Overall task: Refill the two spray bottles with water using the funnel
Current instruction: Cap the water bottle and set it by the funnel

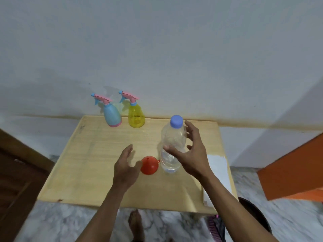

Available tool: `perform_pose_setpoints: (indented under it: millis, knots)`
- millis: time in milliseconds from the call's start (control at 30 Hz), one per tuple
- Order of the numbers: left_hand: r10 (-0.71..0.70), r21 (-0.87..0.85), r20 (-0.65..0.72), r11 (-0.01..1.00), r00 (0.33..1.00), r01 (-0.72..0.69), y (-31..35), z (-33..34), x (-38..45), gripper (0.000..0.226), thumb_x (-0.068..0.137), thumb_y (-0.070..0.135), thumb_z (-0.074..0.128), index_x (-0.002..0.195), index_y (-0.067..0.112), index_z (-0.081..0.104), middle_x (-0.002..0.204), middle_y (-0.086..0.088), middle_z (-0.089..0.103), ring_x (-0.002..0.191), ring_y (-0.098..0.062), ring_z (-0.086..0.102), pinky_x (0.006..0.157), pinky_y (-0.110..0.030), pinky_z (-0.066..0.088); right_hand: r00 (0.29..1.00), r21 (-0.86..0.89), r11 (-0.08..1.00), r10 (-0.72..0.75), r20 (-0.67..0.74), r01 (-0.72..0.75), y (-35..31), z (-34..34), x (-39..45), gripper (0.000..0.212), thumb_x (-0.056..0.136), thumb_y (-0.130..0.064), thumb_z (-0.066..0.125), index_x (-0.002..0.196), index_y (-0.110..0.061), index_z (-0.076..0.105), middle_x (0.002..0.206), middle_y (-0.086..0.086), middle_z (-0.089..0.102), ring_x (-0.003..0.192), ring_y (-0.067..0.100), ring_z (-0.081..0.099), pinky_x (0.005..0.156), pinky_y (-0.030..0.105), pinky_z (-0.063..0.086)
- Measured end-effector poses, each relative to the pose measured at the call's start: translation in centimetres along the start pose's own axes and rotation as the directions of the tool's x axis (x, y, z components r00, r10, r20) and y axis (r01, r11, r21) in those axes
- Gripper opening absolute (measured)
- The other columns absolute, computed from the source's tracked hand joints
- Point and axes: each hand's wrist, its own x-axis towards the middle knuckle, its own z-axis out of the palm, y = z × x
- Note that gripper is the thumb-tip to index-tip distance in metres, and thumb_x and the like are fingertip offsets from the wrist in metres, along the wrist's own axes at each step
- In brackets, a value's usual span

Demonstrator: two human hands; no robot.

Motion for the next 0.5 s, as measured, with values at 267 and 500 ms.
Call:
perform_pose_setpoints:
  millis: [267, 500]
  knots:
    - [-0.021, 0.254, 0.093, 0.967, 0.995, -0.003, -5.1, 4.8, 1.2, 0.056, 0.080, 0.032, 0.076, 0.132, 0.022, 0.057, 0.129, -0.001, 0.063, 0.116, -0.021, 0.059, 0.094, -0.023, 0.038, 0.996, -0.004, 1.000, 0.016, -0.090, -0.016, 2.9, 2.6, 0.0, 0.107, 0.054, -0.051, 0.091, 0.146, -0.040, 0.037, 0.134, -0.034, 0.048, 0.125, -0.009, 0.051, 0.097, 0.026, 0.050]
    - [0.045, 0.269, 0.073, 0.961, 0.996, -0.064, -6.0, 6.1, 2.3, 0.044, 0.083, 0.043, 0.061, 0.119, 0.020, 0.067, 0.117, -0.002, 0.070, 0.106, -0.024, 0.064, 0.091, -0.026, 0.044, 0.993, -0.098, 0.995, -0.005, -0.122, -0.007, 3.1, 3.4, 0.9, 0.101, 0.059, -0.028, 0.098, 0.138, -0.043, 0.037, 0.126, -0.033, 0.051, 0.112, -0.020, 0.051, 0.083, 0.001, 0.041]
